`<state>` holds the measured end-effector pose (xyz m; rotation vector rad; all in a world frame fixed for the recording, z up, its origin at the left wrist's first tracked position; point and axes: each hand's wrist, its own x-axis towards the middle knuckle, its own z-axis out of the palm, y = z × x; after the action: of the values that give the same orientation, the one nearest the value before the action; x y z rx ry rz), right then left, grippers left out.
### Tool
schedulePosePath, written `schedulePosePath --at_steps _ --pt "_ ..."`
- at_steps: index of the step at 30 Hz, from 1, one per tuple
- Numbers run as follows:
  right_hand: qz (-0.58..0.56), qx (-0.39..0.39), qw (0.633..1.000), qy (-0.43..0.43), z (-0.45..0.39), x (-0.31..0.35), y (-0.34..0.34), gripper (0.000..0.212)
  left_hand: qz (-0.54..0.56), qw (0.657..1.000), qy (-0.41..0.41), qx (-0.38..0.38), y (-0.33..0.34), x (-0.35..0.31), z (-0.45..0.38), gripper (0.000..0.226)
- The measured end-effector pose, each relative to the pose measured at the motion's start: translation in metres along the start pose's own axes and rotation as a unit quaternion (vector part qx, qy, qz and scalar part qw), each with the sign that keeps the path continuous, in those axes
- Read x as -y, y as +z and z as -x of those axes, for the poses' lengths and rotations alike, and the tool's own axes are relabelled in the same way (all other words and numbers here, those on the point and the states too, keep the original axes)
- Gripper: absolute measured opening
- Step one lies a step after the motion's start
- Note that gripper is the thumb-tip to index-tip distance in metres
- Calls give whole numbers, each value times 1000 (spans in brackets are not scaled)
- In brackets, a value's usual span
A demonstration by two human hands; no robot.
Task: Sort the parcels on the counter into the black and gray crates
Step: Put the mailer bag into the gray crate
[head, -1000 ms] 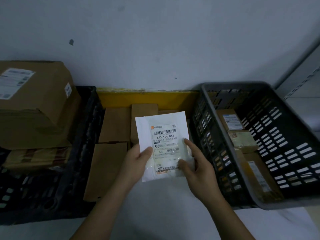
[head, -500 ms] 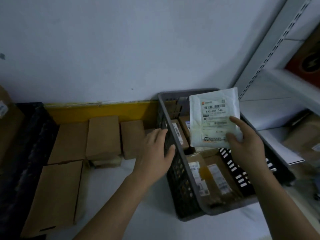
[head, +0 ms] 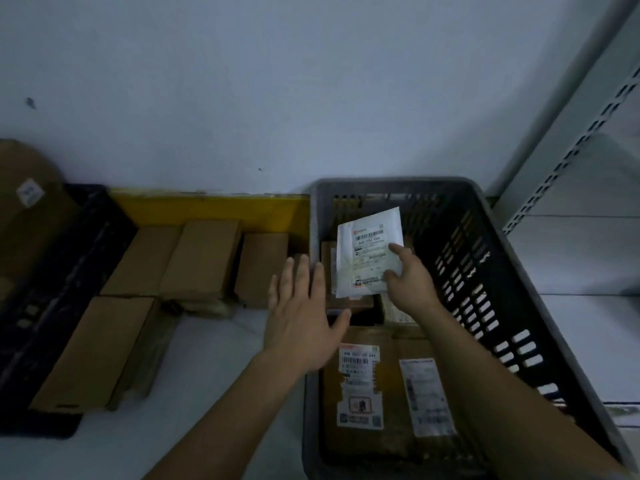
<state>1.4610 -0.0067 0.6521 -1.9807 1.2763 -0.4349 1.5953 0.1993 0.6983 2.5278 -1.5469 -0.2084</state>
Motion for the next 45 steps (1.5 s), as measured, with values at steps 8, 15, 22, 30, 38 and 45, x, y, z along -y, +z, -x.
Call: schedulePosePath --at_steps 8,15,22,30,38,45 --pt "56 73 996 8 -42 -16 60 65 -4 999 -35 -2 6 -1 3 94" --pt "328 96 939 -46 -39 -28 79 86 2 999 -40 4 7 -2 4 91" --pt "446 121 886 -26 -34 -37 86 97 19 999 -39 3 5 -5 5 90" --pt "481 147 864 -33 -38 -26 74 102 13 999 -46 4 7 -1 5 90" --pt "449 80 888 -61 -20 2 43 89 -5 1000 -25 -2 3 0 2 95" --pt "382 -43 917 -102 15 54 16 84 0 999 -36 -41 -12 36 14 96"
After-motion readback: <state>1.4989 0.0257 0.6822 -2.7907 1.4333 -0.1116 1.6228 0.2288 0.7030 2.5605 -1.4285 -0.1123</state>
